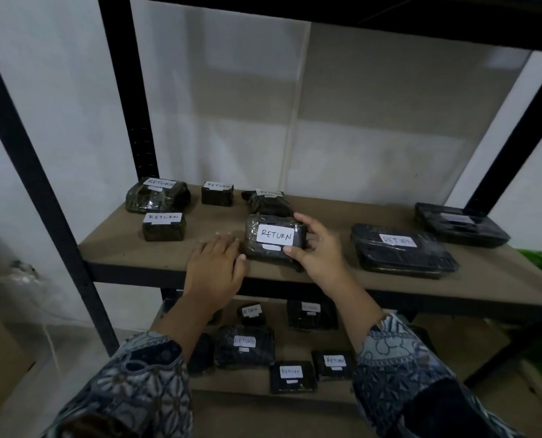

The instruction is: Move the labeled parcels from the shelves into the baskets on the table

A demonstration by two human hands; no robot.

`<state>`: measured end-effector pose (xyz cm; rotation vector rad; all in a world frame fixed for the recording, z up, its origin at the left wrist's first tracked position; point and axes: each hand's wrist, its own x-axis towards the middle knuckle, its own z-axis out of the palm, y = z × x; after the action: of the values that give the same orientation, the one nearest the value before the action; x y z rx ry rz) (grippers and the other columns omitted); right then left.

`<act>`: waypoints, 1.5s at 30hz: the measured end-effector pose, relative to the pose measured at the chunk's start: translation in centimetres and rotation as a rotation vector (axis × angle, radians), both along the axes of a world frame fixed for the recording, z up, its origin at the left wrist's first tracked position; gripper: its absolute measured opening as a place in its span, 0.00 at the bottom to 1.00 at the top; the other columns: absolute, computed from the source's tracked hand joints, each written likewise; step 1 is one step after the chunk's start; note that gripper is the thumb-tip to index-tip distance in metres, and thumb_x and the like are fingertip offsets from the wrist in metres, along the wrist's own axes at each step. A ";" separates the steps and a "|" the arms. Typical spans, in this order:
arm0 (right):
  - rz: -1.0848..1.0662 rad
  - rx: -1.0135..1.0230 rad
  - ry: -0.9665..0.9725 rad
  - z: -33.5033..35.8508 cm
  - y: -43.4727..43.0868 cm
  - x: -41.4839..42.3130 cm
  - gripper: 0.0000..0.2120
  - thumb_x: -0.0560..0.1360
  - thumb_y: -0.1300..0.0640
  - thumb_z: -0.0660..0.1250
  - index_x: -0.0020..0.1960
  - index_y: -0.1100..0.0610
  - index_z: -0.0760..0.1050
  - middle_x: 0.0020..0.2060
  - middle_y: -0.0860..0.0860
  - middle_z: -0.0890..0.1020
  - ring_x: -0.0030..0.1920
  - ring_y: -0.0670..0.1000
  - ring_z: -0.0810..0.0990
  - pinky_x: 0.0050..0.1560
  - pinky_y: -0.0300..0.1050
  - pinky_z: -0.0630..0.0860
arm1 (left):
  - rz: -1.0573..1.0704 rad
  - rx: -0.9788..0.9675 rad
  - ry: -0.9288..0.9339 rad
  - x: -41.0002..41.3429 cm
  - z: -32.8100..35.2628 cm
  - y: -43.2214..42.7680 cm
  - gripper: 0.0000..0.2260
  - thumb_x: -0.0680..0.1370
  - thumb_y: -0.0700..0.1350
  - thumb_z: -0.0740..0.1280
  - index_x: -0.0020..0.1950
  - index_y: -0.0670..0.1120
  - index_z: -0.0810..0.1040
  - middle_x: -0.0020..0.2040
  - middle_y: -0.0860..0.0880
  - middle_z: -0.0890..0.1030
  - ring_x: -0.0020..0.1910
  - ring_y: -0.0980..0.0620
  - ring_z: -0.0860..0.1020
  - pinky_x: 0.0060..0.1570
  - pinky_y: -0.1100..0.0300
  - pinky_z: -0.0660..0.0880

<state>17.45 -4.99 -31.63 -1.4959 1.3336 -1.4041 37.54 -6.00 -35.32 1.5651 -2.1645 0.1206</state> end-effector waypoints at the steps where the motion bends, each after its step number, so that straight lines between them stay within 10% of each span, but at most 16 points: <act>1: -0.008 0.004 -0.024 -0.1 0.8 -0.3 0.32 0.67 0.71 0.73 0.63 0.46 0.71 0.54 0.51 0.78 0.53 0.52 0.80 0.49 0.39 0.79 | -0.008 -0.002 -0.002 -0.1 -0.1 0.4 0.28 0.77 0.54 0.45 0.66 0.41 0.73 0.65 0.41 0.74 0.68 0.42 0.68 0.67 0.44 0.61; 15: -0.013 0.042 -0.191 -3.0 13.5 -9.7 0.29 0.70 0.74 0.69 0.58 0.42 0.72 0.62 0.51 0.74 0.58 0.50 0.78 0.50 0.40 0.80 | 0.071 0.022 -0.076 -8.2 -4.1 11.1 0.28 0.76 0.53 0.50 0.73 0.42 0.62 0.73 0.39 0.62 0.73 0.39 0.58 0.68 0.38 0.60; 34: -0.535 0.042 -0.156 -7.5 29.6 -40.1 0.27 0.67 0.78 0.68 0.60 0.54 0.72 0.57 0.54 0.78 0.55 0.58 0.79 0.51 0.41 0.78 | -0.431 0.132 -0.047 -40.9 -6.7 21.8 0.25 0.75 0.52 0.53 0.66 0.43 0.73 0.63 0.45 0.77 0.64 0.44 0.73 0.61 0.45 0.69; 39: -0.676 0.078 -0.053 -7.4 31.3 -46.1 0.26 0.68 0.77 0.68 0.63 0.61 0.72 0.59 0.54 0.76 0.54 0.46 0.77 0.51 0.29 0.74 | -0.564 0.152 -0.017 -47.7 -7.1 21.4 0.26 0.75 0.53 0.51 0.70 0.43 0.69 0.67 0.45 0.73 0.68 0.44 0.69 0.66 0.45 0.65; 45: -0.734 0.119 -0.087 -7.5 29.3 -52.9 0.25 0.70 0.76 0.67 0.65 0.61 0.72 0.55 0.50 0.77 0.53 0.48 0.77 0.57 0.46 0.75 | -0.676 0.195 -0.038 -56.1 -8.2 18.3 0.25 0.73 0.51 0.54 0.66 0.43 0.73 0.63 0.46 0.77 0.64 0.44 0.74 0.60 0.45 0.72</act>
<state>-35.47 24.34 -39.10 -0.8730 1.9800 -1.7505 -18.57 12.28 -43.47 0.8421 -2.6697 -0.2865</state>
